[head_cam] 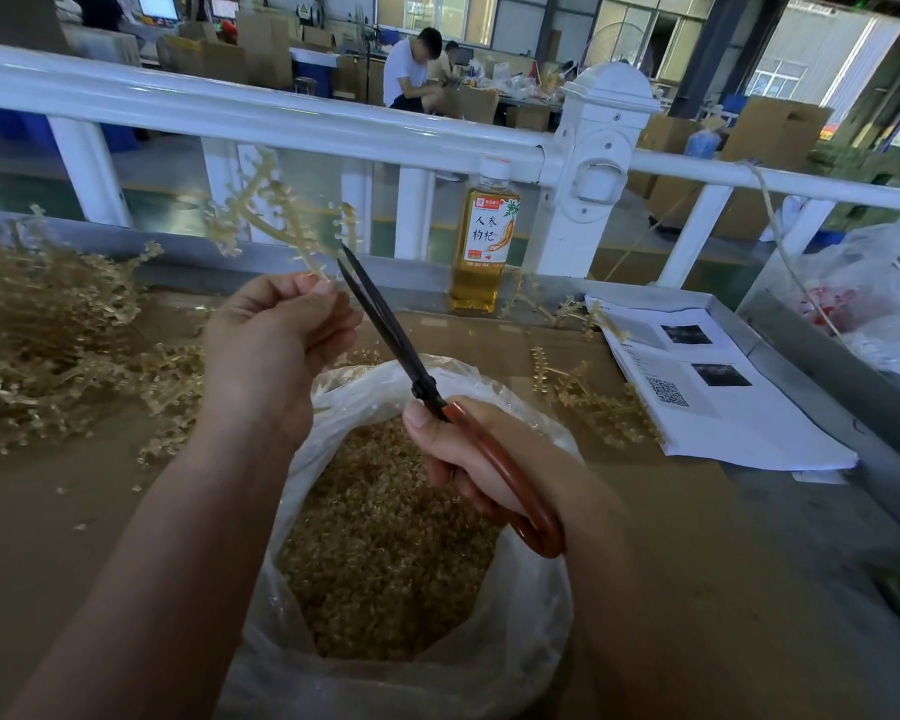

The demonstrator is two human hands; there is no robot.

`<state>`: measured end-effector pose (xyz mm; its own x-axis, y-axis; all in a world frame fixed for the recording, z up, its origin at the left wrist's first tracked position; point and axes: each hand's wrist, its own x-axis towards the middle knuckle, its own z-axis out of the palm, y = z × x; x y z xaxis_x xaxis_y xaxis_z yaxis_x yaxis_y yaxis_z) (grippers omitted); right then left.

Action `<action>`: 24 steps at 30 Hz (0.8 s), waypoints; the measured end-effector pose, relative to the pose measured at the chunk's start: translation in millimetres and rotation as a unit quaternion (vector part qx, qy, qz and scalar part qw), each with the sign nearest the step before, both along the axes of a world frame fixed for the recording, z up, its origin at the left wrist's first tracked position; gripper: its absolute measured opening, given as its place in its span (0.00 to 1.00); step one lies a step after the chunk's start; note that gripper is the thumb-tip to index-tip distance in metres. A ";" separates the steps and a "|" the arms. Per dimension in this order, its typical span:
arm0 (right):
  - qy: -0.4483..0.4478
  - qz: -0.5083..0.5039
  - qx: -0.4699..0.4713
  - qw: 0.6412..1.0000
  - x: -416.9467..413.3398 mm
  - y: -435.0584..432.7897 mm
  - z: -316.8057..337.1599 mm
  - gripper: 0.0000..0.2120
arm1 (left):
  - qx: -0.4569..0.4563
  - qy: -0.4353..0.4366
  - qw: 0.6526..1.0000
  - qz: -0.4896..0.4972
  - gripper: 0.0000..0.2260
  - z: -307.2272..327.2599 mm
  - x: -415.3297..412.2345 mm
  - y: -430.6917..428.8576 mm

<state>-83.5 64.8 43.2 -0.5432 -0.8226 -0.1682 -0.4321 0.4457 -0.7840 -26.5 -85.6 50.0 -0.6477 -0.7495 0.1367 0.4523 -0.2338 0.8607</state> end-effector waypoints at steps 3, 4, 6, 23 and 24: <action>0.002 0.011 0.011 1.000 1.2 1.2 1.5 0.20 | -0.003 -0.008 1.000 0.008 0.10 -0.9 0.0 -1.8; 0.003 0.012 0.012 1.000 1.5 1.6 2.4 0.21 | -0.005 -0.012 1.000 0.008 0.09 -1.3 0.0 -2.2; 0.005 0.015 0.014 1.000 1.7 2.0 4.2 0.21 | -0.012 -0.020 1.000 0.007 0.08 -1.4 0.0 -2.9; -0.035 -0.019 -0.039 0.998 0.1 -0.2 2.9 0.18 | 0.017 -0.083 0.991 -0.102 0.06 3.6 -2.9 6.9; -0.039 -0.019 -0.041 0.998 0.3 -0.1 2.8 0.18 | 0.018 -0.081 0.991 -0.105 0.06 4.1 -2.6 6.6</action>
